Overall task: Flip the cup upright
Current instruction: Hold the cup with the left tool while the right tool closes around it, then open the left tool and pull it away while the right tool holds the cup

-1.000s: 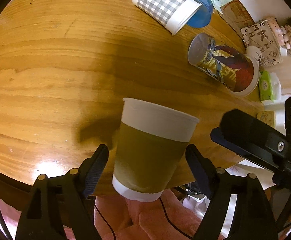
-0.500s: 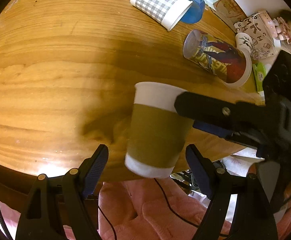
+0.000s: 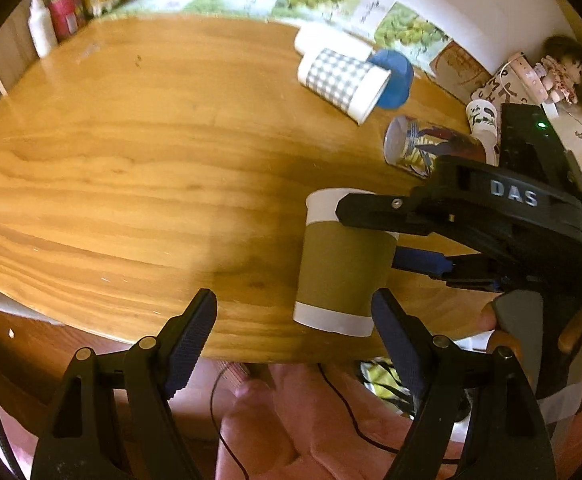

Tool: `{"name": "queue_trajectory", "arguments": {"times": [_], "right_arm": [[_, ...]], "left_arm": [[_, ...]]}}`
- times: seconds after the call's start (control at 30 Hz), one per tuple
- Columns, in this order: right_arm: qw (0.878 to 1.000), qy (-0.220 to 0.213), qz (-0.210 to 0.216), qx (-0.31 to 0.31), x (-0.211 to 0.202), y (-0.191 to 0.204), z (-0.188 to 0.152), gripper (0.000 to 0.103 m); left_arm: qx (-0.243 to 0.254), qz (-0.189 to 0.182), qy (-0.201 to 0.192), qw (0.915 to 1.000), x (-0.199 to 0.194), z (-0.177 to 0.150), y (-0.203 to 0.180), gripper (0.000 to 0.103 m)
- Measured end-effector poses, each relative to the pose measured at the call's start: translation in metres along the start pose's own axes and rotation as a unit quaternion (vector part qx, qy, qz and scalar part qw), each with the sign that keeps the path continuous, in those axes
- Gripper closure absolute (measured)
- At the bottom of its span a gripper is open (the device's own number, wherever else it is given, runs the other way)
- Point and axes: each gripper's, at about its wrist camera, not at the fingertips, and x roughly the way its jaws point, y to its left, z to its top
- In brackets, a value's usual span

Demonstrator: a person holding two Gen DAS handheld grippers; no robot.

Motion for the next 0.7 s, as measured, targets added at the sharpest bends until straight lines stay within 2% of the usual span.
{"name": "queue_trajectory", "arguments": {"times": [0.33, 0.57, 0.7], "right_arm": [[0.999, -0.01, -0.017, -0.032, 0.012, 0.013, -0.001, 0.022], [0.998, -0.019, -0.027, -0.059, 0.019, 0.023, 0.0, 0.023], [0.997, -0.022, -0.025, -0.064, 0.021, 0.024, 0.001, 0.031]], "left_arm": [[-0.022, 0.048, -0.076, 0.9957, -0.024, -0.013, 0.021, 0.021], [-0.035, 0.063, -0.102, 0.9922, -0.038, -0.019, 0.029, 0.021], [-0.039, 0.066, -0.103, 0.9918, -0.039, -0.019, 0.033, 0.021]]}}
